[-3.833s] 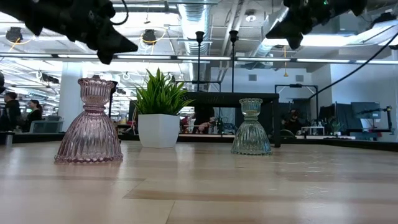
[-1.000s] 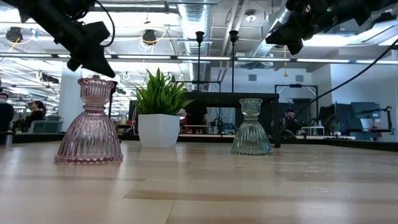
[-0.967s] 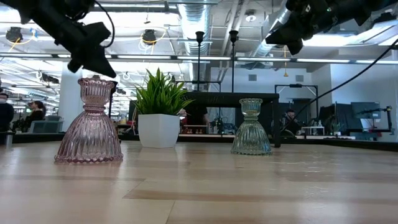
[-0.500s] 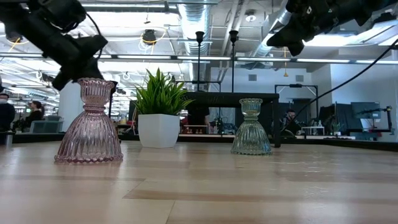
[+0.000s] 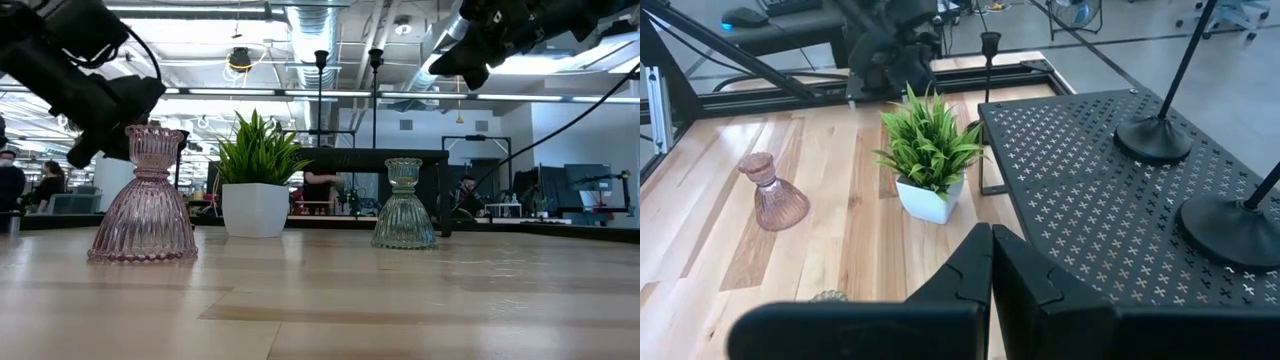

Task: Pick & Place candle stick holders
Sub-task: Put the black candle holder on the shelf

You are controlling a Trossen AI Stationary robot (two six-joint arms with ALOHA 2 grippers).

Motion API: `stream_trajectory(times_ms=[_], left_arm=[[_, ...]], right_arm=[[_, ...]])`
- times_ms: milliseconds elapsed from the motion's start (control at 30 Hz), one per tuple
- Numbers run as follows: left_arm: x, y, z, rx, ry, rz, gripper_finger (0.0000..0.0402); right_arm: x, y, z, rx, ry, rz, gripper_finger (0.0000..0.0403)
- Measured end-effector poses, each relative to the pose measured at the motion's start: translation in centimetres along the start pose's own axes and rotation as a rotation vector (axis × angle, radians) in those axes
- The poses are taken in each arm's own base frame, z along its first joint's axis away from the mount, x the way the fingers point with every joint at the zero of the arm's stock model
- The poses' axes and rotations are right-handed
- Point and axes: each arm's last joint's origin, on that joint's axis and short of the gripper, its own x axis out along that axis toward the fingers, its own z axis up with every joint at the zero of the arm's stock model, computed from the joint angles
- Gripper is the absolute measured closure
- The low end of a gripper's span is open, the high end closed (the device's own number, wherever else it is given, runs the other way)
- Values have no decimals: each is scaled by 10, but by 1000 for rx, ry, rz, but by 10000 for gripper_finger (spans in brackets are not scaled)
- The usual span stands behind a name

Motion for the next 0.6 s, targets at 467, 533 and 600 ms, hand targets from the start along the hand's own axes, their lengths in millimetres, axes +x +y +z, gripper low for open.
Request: stream_trajectory(times_ms=[467, 533, 600], left_arm=[[1, -7, -25, 126, -166, 209, 395], [3, -6, -27, 146, -157, 226, 393], [5, -6, -28, 161, -156, 250, 389]], right_arm=[[0, 0, 0, -11, 3, -2, 403], [0, 0, 0, -10, 3, -1, 403], [0, 0, 0, -11, 2, -1, 403]])
